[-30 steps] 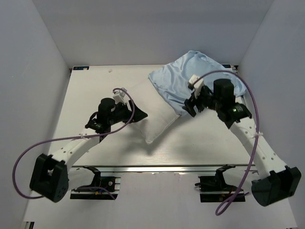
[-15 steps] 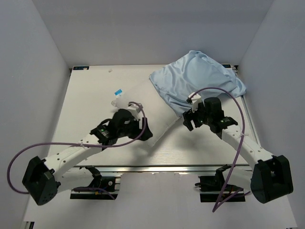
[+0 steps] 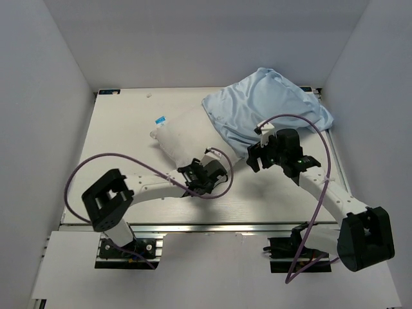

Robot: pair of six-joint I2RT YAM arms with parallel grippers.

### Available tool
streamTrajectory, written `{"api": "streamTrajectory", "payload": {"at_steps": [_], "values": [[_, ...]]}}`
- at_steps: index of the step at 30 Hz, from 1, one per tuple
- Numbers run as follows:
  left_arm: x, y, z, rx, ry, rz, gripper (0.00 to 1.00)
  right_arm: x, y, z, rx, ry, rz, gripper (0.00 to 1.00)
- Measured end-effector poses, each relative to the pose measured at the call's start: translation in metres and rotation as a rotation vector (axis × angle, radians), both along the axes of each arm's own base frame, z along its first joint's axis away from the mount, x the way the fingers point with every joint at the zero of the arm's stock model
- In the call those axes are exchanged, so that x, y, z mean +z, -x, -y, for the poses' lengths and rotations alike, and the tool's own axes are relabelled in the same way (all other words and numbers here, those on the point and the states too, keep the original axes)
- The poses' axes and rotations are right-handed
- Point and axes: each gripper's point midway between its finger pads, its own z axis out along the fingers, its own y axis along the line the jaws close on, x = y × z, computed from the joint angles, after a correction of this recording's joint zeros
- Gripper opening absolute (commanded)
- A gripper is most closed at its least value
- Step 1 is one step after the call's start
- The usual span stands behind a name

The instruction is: Put the pillow into the pillowcase

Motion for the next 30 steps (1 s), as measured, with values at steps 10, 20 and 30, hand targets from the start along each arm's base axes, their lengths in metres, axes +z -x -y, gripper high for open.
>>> {"api": "streamTrajectory", "payload": {"at_steps": [10, 20, 30], "values": [[0.039, -0.048, -0.01, 0.057, 0.22, -0.014, 0.0, 0.031, 0.014, 0.002, 0.124, -0.012, 0.106, 0.86], [0.151, -0.101, -0.043, 0.131, 0.783, 0.006, 0.0, 0.035, 0.032, -0.004, 0.261, -0.032, 0.258, 0.89], [0.18, -0.085, 0.013, -0.042, 1.128, -0.235, 0.0, 0.017, -0.008, -0.04, 0.144, -0.004, 0.315, 0.89]]}}
